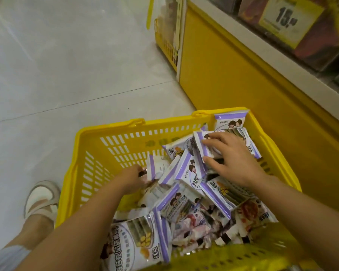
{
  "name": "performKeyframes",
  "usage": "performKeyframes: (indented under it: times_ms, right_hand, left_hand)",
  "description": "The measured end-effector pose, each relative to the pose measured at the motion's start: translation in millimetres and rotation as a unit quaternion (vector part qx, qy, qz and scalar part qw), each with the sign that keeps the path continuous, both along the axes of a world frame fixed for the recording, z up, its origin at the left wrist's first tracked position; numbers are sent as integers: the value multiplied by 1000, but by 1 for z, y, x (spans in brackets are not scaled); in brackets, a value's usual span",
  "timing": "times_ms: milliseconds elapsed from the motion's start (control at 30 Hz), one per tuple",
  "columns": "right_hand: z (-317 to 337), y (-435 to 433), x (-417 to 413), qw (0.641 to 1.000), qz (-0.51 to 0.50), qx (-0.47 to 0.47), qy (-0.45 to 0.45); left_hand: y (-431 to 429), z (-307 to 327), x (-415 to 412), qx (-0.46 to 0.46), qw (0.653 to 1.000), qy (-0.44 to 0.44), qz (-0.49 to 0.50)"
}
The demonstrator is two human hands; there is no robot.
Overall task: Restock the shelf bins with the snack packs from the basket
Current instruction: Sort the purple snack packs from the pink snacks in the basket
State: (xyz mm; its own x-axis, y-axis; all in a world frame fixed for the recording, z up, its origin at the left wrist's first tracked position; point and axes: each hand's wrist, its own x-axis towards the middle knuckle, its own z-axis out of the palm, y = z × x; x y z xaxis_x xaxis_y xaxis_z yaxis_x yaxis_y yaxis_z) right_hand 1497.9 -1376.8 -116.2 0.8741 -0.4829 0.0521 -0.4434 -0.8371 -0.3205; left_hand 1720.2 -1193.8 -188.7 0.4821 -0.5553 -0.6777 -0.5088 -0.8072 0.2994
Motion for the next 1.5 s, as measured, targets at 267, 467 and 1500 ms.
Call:
performKeyframes:
  times_ms: [267, 467, 1500]
  right_hand:
    - [-12, -4, 5, 999, -12, -3, -40]
    - [-17, -2, 6, 998, -20, -25, -52]
    - [-3, 6, -13, 999, -34, -3, -15]
  left_hand:
    - [-12, -46, 7, -46, 999, 16, 10]
    - [-20, -53, 17, 8, 1000, 5, -26]
    - [16, 35, -1, 34, 998, 29, -46]
